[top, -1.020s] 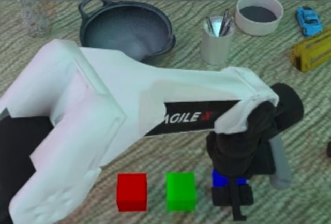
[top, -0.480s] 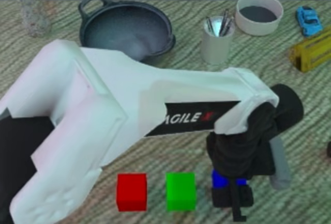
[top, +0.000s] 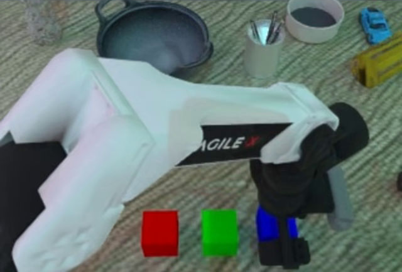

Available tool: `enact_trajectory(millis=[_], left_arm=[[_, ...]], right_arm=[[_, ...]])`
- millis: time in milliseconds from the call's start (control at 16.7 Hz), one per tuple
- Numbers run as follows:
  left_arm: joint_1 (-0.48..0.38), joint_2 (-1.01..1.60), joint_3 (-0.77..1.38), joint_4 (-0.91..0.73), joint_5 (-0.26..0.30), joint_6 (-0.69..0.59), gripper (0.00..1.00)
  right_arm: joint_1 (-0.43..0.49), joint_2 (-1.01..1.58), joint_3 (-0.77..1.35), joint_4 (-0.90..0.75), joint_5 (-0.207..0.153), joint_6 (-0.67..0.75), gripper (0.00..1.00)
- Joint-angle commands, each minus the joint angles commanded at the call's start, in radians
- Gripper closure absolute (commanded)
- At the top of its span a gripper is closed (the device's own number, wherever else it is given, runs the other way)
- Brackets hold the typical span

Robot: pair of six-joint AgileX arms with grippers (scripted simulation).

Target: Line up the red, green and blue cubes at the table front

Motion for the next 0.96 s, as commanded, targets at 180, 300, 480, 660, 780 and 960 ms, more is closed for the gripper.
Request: enact_trajectory(millis=[180, 300, 480, 660, 780, 960], left_arm=[[0.0, 0.0, 0.0, 0.0, 0.0, 0.0, 0.0], [0.0, 0.0, 0.0, 0.0, 0.0, 0.0, 0.0], [0.0, -0.004, 0.016, -0.018, 0.0, 0.003, 0.0], [0.008, -0.032, 0.085, -0.116, 0.0, 0.001, 0.0], [0.014, -0.053, 0.133, -0.194, 0.0, -0.001, 0.0], [0.02, -0.073, 0.166, -0.238, -0.001, -0.002, 0.0]], right_arm=[[0.0, 0.0, 0.0, 0.0, 0.0, 0.0, 0.0], [0.0, 0.0, 0.0, 0.0, 0.0, 0.0, 0.0], [0.0, 0.0, 0.0, 0.0, 0.0, 0.0, 0.0], [0.0, 0.0, 0.0, 0.0, 0.0, 0.0, 0.0], [0.0, 0.0, 0.0, 0.0, 0.0, 0.0, 0.0], [0.0, 0.0, 0.0, 0.0, 0.0, 0.0, 0.0]])
